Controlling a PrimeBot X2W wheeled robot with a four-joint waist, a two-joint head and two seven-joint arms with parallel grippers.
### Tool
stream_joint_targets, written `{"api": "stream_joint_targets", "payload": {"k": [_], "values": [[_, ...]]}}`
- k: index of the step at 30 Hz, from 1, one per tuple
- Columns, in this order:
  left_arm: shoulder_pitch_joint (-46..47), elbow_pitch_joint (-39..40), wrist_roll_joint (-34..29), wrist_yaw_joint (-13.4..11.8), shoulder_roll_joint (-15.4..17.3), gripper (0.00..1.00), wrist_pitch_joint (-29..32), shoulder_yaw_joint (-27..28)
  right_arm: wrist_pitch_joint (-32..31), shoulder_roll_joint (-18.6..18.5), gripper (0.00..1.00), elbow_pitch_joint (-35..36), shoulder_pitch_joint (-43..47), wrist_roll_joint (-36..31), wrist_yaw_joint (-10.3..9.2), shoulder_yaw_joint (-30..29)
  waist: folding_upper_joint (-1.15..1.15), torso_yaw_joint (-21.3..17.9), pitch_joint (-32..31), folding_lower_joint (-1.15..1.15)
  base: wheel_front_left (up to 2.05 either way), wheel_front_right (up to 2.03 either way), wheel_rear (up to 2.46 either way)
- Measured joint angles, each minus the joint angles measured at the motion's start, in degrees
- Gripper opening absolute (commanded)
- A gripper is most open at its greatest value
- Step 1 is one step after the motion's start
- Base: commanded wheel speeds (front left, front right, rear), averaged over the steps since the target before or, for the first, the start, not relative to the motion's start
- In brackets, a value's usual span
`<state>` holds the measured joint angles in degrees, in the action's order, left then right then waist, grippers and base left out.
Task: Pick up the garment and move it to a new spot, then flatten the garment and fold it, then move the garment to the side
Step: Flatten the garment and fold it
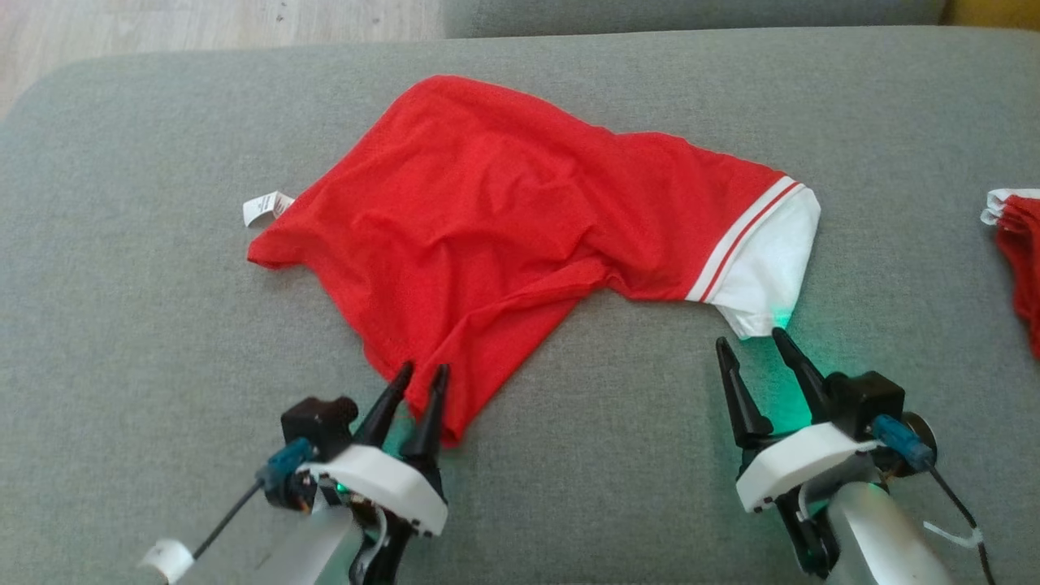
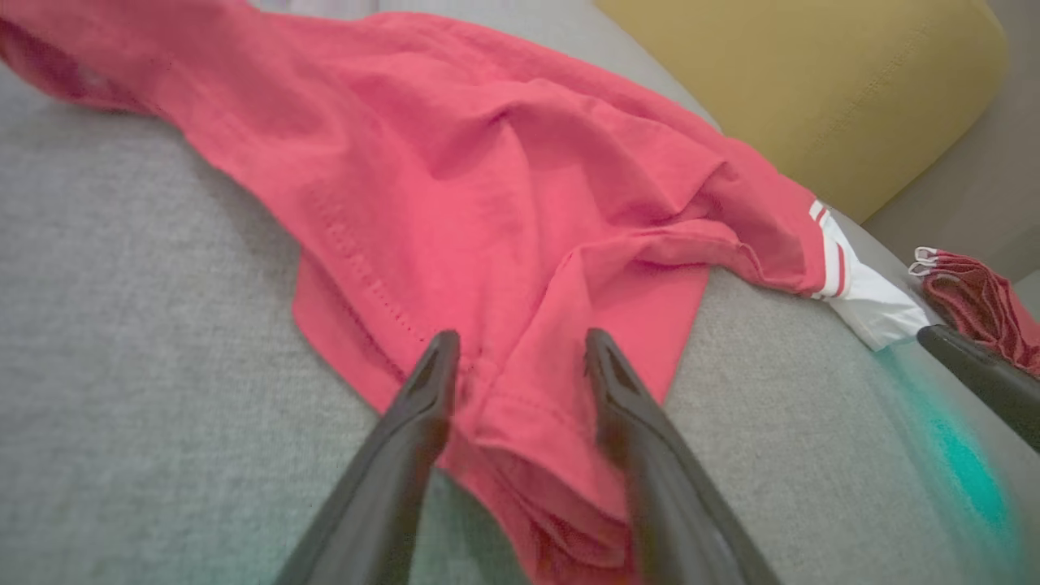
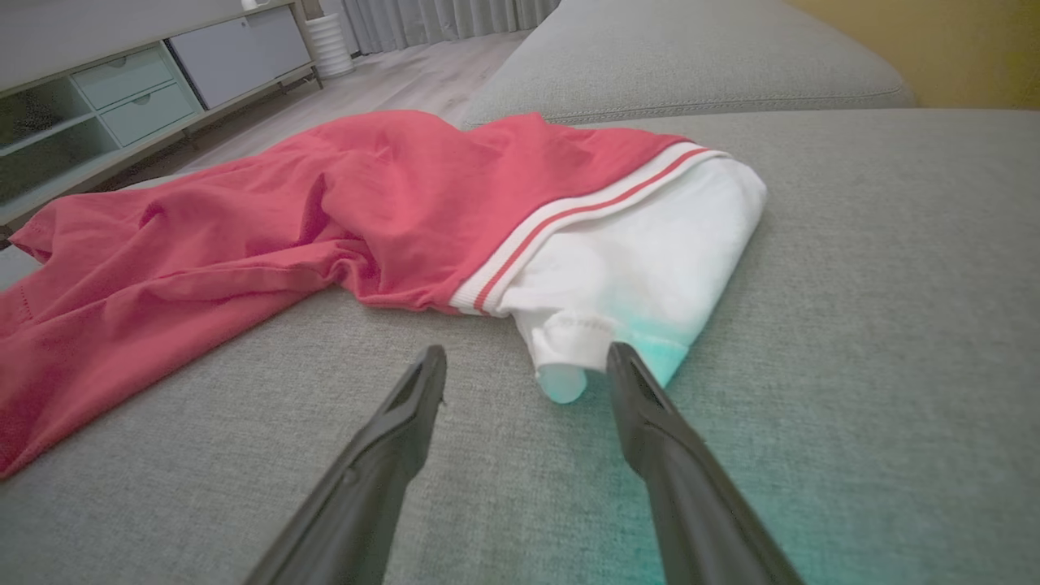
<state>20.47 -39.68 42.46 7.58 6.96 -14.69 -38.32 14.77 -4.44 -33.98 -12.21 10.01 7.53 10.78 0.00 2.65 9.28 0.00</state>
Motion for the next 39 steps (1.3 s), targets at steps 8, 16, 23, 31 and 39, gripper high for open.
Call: {"api": "stream_joint_targets", "payload": {"k": [8,16,23,31,39], "values": [[0.4,3.39,-1.31,0.0,0.76,0.0,0.0,-1.31,0.0,0.02,1.0,0.07,-0.04,0.01,0.0,-0.23,0.0,0.89,-0.51,0.0,0.0,0.0,0.0],[0.29,7.05,-8.03,0.0,1.05,0.13,0.0,-2.15,0.0,0.07,1.0,-0.24,-0.03,0.09,0.0,-0.34,0.0,1.29,-1.58,0.0,0.0,0.0,0.0],[0.02,10.74,-15.58,0.0,1.34,0.08,0.0,-2.75,0.0,0.1,1.0,-0.75,0.05,0.09,0.0,-0.35,0.0,0.74,-2.49,0.0,0.0,0.0,0.0],[-3.71,10.94,-11.85,0.01,1.52,1.0,0.0,-11.9,0.0,0.13,1.0,-1.49,0.14,0.09,0.0,-0.53,0.0,0.13,-2.54,-0.01,0.0,0.0,0.0],[-2.71,10.46,-9.55,0.0,1.96,1.0,0.0,-1.36,0.0,0.13,1.0,-1.79,0.13,0.09,0.0,-1.0,0.0,0.19,-1.78,0.0,0.0,0.0,0.0]]}}
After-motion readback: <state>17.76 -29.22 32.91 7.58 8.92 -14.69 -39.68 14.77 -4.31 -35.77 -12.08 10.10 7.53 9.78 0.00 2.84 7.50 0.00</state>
